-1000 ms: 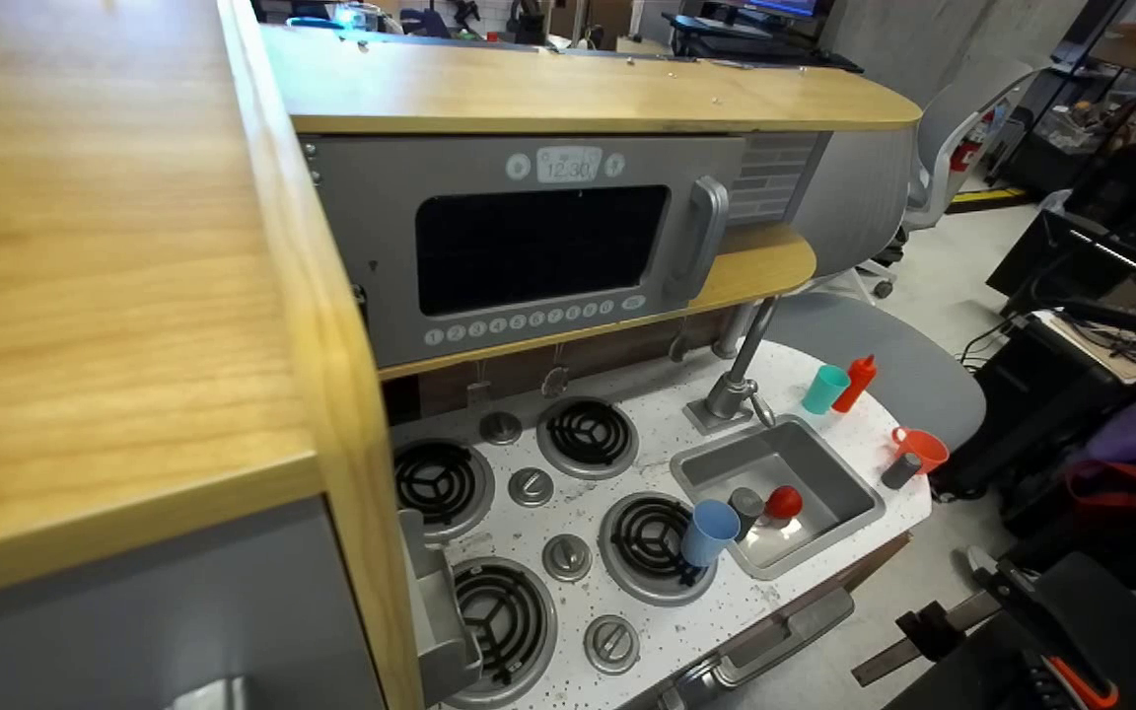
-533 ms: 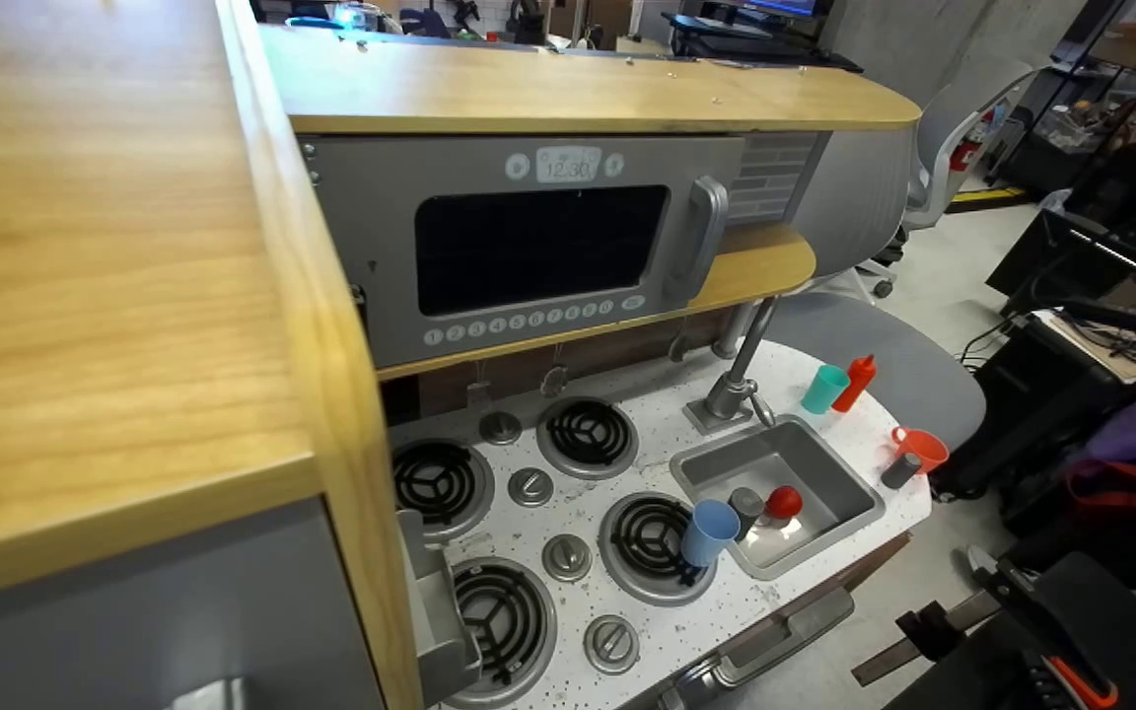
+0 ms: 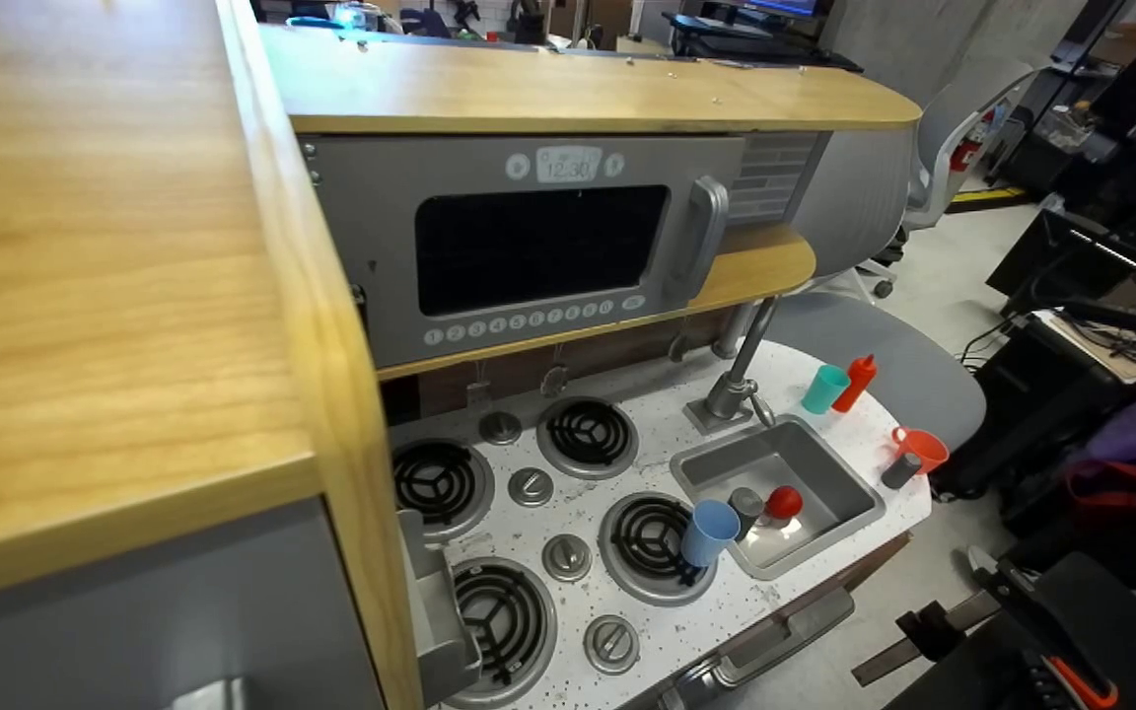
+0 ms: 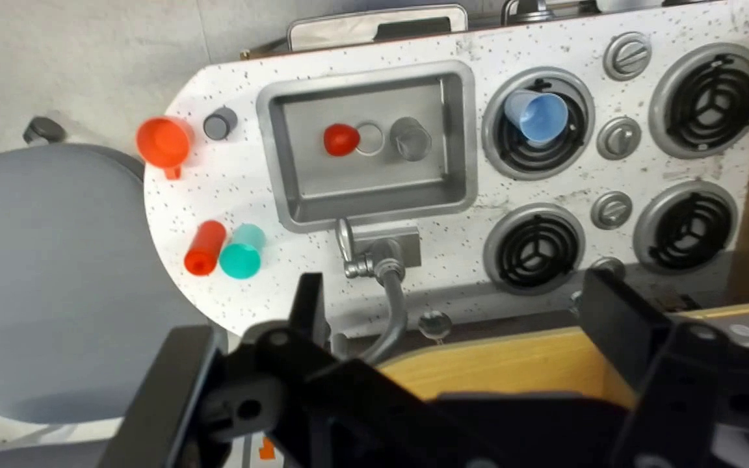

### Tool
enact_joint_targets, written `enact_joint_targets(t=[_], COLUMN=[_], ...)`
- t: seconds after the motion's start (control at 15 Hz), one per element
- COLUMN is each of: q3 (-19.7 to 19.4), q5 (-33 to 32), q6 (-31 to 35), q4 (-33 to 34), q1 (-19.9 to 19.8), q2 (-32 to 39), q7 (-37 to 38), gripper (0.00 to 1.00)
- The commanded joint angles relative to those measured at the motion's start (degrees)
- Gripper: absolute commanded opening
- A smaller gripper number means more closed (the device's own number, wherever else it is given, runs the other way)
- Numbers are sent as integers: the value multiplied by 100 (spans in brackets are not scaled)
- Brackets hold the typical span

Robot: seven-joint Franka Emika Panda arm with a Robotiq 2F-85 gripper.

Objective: Put the gray object that is near the orange cup in the orange cup

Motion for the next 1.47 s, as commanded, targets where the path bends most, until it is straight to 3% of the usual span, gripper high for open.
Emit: enact_joint_targets(t=[0.0, 0.33, 0.67, 1.4], q3=[85, 163, 272, 210], q5=[-145, 121, -22, -1088], q6=[82, 454, 1194, 1431], q4=[437, 849, 1084, 1841], q1=[-232, -489, -771, -1103], q2=[837, 1765, 2607, 4195], q7=[245, -221, -392, -787], gripper=[100, 100, 100, 100])
